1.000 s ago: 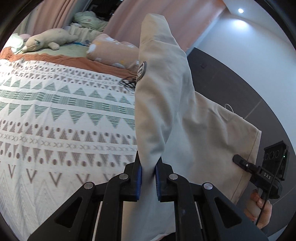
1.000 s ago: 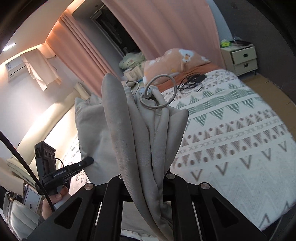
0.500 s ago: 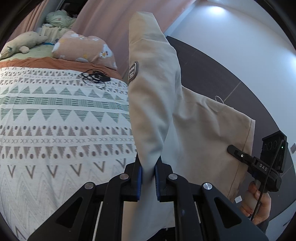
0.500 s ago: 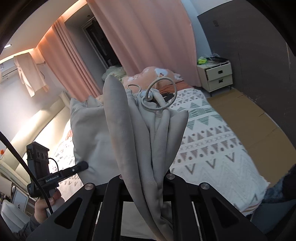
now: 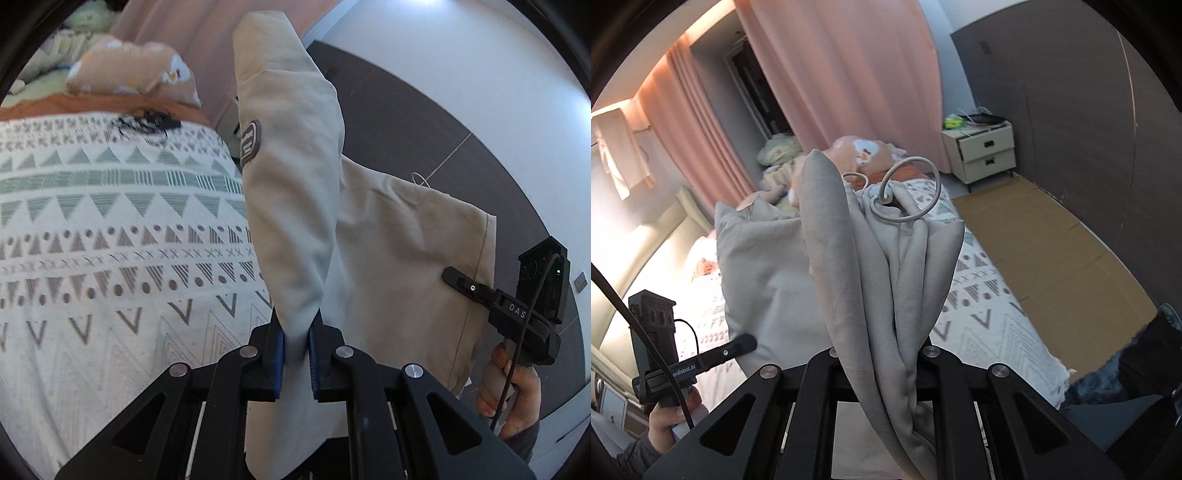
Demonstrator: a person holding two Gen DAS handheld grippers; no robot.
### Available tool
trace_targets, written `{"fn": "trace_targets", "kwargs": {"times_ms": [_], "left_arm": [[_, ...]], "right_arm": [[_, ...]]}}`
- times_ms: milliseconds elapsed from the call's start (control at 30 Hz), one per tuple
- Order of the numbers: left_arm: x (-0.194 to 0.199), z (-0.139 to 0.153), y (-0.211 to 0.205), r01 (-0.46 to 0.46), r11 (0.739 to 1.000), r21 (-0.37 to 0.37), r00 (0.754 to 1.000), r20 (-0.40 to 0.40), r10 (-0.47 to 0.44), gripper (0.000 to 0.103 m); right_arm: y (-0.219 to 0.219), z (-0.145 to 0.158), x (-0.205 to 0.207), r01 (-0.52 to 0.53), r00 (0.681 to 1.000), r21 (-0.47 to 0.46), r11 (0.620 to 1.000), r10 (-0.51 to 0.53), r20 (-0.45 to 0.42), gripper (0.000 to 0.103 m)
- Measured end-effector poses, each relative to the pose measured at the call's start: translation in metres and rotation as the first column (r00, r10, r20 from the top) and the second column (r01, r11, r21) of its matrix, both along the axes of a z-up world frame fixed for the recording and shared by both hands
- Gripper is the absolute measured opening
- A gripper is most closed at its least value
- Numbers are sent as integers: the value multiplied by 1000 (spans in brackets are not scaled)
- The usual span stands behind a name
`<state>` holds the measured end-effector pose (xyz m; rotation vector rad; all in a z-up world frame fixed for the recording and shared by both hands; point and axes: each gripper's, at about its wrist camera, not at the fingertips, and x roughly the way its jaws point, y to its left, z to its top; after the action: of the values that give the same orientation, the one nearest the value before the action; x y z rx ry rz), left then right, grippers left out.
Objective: Fold large clothes
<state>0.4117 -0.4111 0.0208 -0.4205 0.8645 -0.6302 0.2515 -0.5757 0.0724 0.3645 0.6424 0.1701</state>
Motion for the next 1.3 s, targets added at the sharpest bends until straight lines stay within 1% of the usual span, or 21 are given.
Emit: {"fn": "trace_targets", "kwargs": {"times_ms": [133, 200, 267, 333, 400, 533, 600, 667, 767, 800, 867, 900, 933, 967, 1000, 1100, 1200, 1300], "left_arm": [[26, -26, -15, 23, 1000, 3, 999, -44, -23, 12], [39, -38, -18, 26, 1000, -8, 998, -49, -27, 12], [52, -46, -24, 43, 999, -4, 998, -50, -43, 12], [67, -56, -27, 52, 999, -5, 996, -70, -53, 12], [81, -66, -30, 61, 998, -5, 994, -87, -62, 12], [103, -89, -36, 73, 997, 35, 992, -109, -69, 13], [113, -102, -37, 64, 997, 47, 989, -138, -57, 13], [121, -116, -37, 55, 996, 64, 985, -166, -44, 13], [130, -135, -35, 44, 994, 100, 976, -215, -21, 15], [132, -140, -35, 47, 993, 106, 974, -226, -22, 18], [135, -150, -33, 56, 992, 111, 967, -253, -26, 28], [135, -154, -33, 61, 992, 107, 964, -265, -31, 42], [132, -157, -33, 72, 993, 96, 960, -276, -43, 60], [130, -157, -33, 79, 993, 83, 959, -278, -53, 68], [126, -157, -33, 81, 994, 78, 961, -272, -57, 74], [116, -157, -34, 98, 992, 81, 961, -265, -73, 74], [108, -153, -31, 111, 991, 78, 962, -261, -87, 74], [91, -146, -32, 133, 988, 73, 964, -240, -112, 74]], "right_arm": [[3, -9, 29, 35, 998, -3, 999, -35, -45, 7], [3, -14, 45, 49, 996, -9, 999, -49, -71, 7], [4, -20, 63, 62, 993, -10, 998, -62, -100, 7], [3, -24, 81, 83, 990, 11, 996, -81, -116, 7], [4, -30, 99, 105, 985, 8, 994, -103, -141, 7], [6, -41, 131, 119, 975, -10, 993, -118, -187, 7], [7, -48, 147, 132, 968, -14, 991, -132, -215, 7], [4, -61, 166, 152, 959, 4, 988, -147, -242, 8], [5, -77, 193, 175, 944, 21, 984, -161, -287, 14], [7, -82, 200, 186, 937, 14, 982, -173, -305, 17], [12, -87, 212, 221, 921, -33, 975, -219, -323, 33], [13, -88, 217, 237, 915, -52, 970, -241, -325, 55], [14, -88, 219, 250, 911, -60, 966, -256, -325, 82], [15, -85, 219, 261, 909, -62, 963, -266, -321, 89], [16, -83, 217, 270, 906, -66, 961, -277, -320, 90], [17, -76, 203, 299, 893, -93, 950, -312, -323, 90], [12, -66, 174, 320, 891, -72, 945, -326, -316, 90], [9, -55, 136, 345, 888, -68, 936, -349, -300, 90]]}}
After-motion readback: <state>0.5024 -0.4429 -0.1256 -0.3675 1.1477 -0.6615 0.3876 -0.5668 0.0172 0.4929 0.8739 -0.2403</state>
